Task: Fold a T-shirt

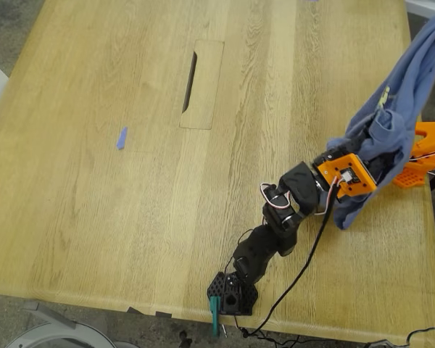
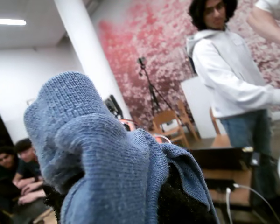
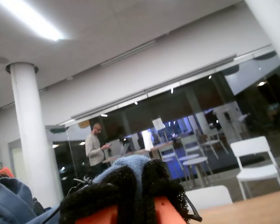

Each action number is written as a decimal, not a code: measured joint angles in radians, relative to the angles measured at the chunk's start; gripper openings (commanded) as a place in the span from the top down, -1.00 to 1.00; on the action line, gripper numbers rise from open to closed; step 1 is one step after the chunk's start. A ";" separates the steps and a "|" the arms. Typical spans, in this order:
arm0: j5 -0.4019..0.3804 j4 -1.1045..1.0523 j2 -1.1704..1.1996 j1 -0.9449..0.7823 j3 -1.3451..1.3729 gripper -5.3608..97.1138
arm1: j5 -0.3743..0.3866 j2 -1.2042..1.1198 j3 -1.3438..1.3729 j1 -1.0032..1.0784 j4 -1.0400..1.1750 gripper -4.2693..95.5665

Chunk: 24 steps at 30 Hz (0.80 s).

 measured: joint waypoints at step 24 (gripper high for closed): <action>-0.164 0.526 0.069 -0.124 0.000 0.90 | -0.002 0.178 0.330 -0.120 0.098 0.92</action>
